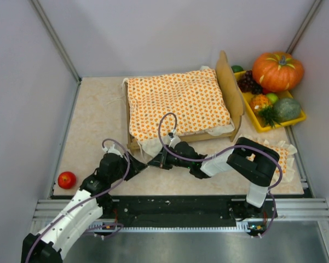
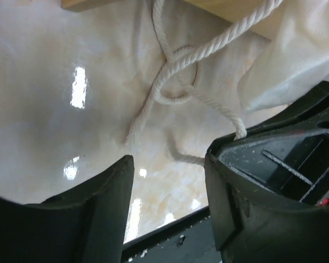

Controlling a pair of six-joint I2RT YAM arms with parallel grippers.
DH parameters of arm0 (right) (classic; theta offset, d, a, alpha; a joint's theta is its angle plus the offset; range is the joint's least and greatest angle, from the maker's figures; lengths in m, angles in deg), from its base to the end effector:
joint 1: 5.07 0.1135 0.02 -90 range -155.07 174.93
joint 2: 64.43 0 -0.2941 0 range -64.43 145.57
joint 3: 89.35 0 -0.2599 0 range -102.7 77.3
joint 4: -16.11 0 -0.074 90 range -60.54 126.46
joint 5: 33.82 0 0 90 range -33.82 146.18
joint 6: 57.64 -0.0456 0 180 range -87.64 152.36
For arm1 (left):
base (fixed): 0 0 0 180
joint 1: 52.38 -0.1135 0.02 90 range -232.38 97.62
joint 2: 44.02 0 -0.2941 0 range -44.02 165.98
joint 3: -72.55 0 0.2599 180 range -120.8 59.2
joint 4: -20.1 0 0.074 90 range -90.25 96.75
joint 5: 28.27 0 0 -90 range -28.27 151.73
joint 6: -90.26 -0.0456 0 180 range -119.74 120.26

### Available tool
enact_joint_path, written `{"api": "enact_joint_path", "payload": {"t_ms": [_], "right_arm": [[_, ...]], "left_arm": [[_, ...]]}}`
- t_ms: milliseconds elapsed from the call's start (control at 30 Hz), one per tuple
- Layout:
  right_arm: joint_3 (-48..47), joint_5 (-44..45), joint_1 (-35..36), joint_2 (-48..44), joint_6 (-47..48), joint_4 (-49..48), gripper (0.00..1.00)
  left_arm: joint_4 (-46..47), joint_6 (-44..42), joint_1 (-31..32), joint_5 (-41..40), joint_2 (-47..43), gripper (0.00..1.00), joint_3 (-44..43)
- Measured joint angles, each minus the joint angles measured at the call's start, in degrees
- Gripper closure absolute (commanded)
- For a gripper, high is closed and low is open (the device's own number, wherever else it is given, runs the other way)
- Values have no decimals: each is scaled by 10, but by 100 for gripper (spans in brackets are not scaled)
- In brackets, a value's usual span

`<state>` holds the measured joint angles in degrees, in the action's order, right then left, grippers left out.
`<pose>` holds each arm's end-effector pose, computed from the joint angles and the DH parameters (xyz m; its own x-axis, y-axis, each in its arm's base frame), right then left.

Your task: Set up the pet bed

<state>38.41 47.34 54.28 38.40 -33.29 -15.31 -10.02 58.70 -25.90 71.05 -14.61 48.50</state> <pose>0.1789 0.3157 0.1604 -0.9109 0.2287 -0.3435 -0.2285 0.4136 0.8813 0.1036 -0.0599 0.1646 -0.7474 -0.5671 -0.3461 -0.1506 0.6520 -0.7431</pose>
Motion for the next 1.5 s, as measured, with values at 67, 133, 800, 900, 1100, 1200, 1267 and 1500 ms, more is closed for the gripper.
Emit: {"api": "enact_joint_path", "payload": {"t_ms": [67,133,800,900,1100,1200,1267,1500], "right_arm": [[0,2,0,0,0,0,100],[-1,3,0,2,0,1,100],[-10,-8,-9,12,-15,-9,100],[-14,-10,-10,12,-17,-11,100],[-14,-13,-10,12,-19,-11,100],[-14,-13,-10,12,-19,-11,100],[-14,-13,-10,12,-19,-10,100],[-14,-14,-10,12,-19,-10,100]], "left_arm": [[-16,0,-1,-5,-13,36,0],[-32,2,-1,-5,-32,38,0],[-2,8,0,18,-113,54,39],[6,2,0,20,-113,53,41],[24,-26,0,31,-106,44,49],[23,-47,0,30,-98,42,49],[20,-64,0,26,-91,42,49],[16,-130,0,12,-38,44,23]]}}
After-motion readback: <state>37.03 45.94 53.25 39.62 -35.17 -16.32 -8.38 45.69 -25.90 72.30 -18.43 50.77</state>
